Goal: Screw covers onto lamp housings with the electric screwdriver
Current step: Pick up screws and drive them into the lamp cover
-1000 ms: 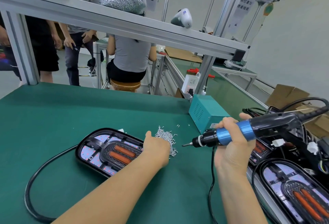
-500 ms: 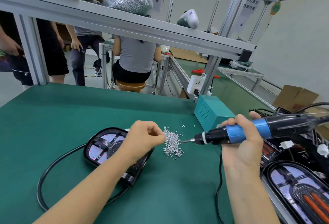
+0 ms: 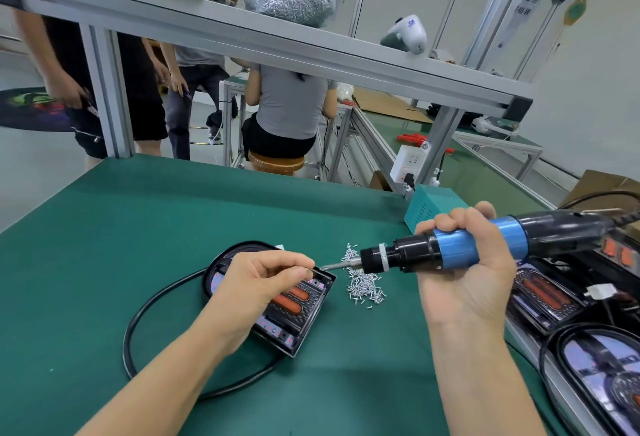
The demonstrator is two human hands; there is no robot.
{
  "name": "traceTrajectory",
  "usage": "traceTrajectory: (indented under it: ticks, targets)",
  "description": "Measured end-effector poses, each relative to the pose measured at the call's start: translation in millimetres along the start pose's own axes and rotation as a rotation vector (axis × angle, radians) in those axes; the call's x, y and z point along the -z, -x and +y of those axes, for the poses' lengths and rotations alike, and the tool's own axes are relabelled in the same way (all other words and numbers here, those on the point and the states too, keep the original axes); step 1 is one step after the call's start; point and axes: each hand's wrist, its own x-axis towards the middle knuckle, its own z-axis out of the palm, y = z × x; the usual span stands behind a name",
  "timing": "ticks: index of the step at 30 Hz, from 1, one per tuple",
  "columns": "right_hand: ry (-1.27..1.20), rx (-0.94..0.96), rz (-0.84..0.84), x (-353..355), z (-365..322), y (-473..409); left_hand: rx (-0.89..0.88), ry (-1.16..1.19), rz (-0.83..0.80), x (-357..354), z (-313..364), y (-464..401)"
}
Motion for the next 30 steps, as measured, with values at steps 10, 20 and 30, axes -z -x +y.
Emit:
traceTrajectory:
  ticks: [10,20,30]
  targets:
    - [0.066,0.003,-0.039,-11,14,7,0.006,0.044,-0.013,5,-2,4]
    - [0.100,0.009,-0.059,-11,17,8,0.002,0.072,-0.001,6,-3,5]
    - [0.140,0.029,-0.075,-9,17,7,0.028,0.037,0.013,3,3,3]
